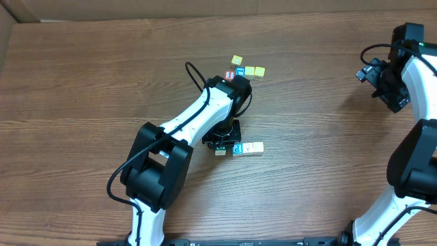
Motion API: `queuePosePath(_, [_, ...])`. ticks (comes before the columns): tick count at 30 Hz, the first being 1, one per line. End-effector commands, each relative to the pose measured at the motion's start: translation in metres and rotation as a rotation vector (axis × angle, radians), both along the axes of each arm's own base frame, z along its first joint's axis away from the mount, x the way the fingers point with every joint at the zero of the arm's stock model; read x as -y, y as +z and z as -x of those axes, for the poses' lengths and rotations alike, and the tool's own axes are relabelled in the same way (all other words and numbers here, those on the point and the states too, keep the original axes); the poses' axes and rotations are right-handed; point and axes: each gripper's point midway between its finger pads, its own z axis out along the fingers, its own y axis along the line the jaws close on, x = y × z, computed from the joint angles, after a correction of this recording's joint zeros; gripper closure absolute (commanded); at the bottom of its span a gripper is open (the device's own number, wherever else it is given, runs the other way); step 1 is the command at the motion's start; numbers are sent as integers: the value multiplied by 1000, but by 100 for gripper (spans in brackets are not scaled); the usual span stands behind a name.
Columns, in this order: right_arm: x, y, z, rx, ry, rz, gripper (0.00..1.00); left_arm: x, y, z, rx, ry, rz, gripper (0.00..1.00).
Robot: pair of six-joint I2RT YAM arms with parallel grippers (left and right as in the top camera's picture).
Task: Flip 5 blocks
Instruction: 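Set the Z block down left of the P block and release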
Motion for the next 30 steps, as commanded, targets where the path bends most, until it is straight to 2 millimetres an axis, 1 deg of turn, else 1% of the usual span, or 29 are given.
queuePosePath(1, [3, 17, -4, 41, 2, 21, 0, 0, 8, -1, 33, 9, 2, 75])
queuePosePath(5, [3, 17, -4, 41, 2, 21, 0, -1, 8, -2, 34, 13, 2, 69])
queuePosePath(6, [3, 17, -4, 41, 2, 21, 0, -2, 8, -3, 36, 16, 3, 64])
queuePosePath(7, [3, 17, -4, 40, 2, 21, 0, -3, 8, -4, 36, 17, 5, 62])
queuePosePath(12, [3, 17, -4, 40, 1, 21, 0, -3, 10, -7, 10, 22, 66, 61])
queuePosePath(14, [3, 17, -4, 41, 2, 21, 0, -6, 18, -18, 25, 28, 95, 63])
queuePosePath(17, [3, 17, -4, 41, 1, 21, 0, -16, 40, -39, 82, 53, 134, 62])
queuePosePath(19, [3, 17, -4, 41, 2, 21, 0, -23, 55, -47, 114, 71, 150, 62])
queuePosePath(21, [3, 17, -4, 41, 1, 21, 0, -32, 67, -50, 139, 76, 156, 62])
queuePosePath(22, [3, 17, -4, 41, 1, 21, 0, -38, 70, -49, 141, 79, 148, 64])
queuePosePath(25, [3, 17, -4, 41, 1, 21, 0, -53, 73, -42, 118, 74, 91, 76])
queuePosePath(27, [3, 17, -4, 41, 2, 21, 0, -59, 67, -34, 91, 71, 57, 96])
queuePosePath(30, [3, 17, -4, 41, 2, 21, 0, -64, 51, -19, 43, 65, 30, 96])
